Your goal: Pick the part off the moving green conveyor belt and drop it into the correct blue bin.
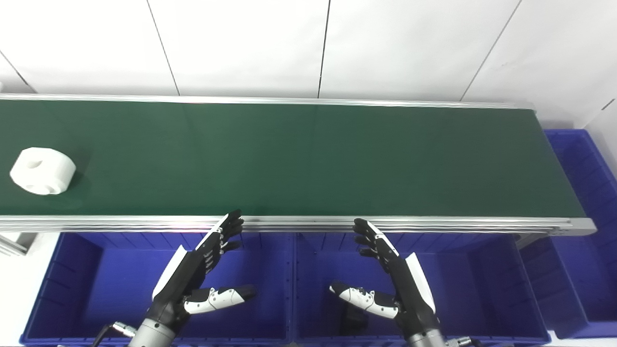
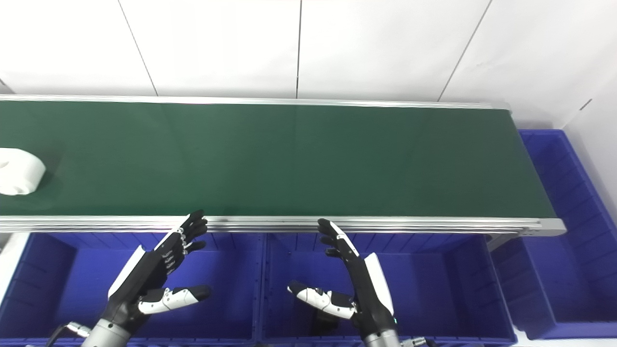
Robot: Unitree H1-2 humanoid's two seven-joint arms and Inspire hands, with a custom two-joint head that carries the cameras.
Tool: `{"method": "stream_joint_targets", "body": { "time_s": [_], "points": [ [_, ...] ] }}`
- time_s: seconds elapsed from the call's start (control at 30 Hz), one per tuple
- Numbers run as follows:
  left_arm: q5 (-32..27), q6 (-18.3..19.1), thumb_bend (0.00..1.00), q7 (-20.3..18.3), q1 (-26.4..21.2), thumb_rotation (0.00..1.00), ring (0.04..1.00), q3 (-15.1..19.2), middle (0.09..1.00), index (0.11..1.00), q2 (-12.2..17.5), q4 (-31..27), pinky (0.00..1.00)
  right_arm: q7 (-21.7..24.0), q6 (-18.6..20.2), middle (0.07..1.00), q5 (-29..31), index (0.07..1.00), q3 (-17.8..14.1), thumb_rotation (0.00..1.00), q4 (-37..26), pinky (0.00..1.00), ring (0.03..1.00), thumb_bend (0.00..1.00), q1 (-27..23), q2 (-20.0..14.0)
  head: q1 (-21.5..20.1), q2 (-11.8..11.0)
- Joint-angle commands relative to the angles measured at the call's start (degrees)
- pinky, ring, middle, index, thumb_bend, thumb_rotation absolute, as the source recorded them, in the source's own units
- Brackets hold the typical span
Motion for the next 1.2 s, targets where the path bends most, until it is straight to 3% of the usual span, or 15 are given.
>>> {"method": "stream_joint_targets", "body": {
  "time_s": [0.0,0.27,0.4,0.8,1.17],
  "points": [
    [0.1,-0.7,0.67,0.7,0.4,0.42,0.938,0.0,0.956,0.960,0.6,-1.2,0.86,0.1,0.0,0.879,-0.1,0.899,0.3,0.34,-1.7,0.78,0.846,0.75,-0.3,0.2,-0.1,0.0],
    [0.7,-0.8,0.66,0.9,0.7,0.40,0.932,0.0,0.954,0.963,0.5,-1.6,0.86,0.2,-0.1,0.877,-0.1,0.898,0.3,0.32,-1.9,0.79,0.845,0.74,-0.2,0.2,0.8,-0.4],
    [1.0,-0.4,0.66,0.8,0.5,0.40,0.931,-0.5,0.951,0.963,0.3,-1.5,0.86,0.4,-0.2,0.873,-0.1,0.898,0.0,0.33,-1.9,0.78,0.840,0.74,-0.2,-0.3,4.5,-1.1],
    [2.3,-1.8,0.66,1.8,0.0,0.39,0.933,-2.0,0.960,0.968,-0.8,-0.4,0.87,1.1,-0.4,0.879,0.9,0.907,-0.8,0.32,-2.1,0.79,0.850,0.72,0.0,-1.5,7.7,-2.1],
    [1.8,-3.4,0.67,2.3,-0.1,0.40,0.940,-2.5,0.968,0.970,-0.6,0.8,0.87,0.9,-0.8,0.876,1.6,0.906,-0.9,0.29,-1.6,0.79,0.852,0.73,0.1,-1.4,6.0,-3.2]
  ]
}}
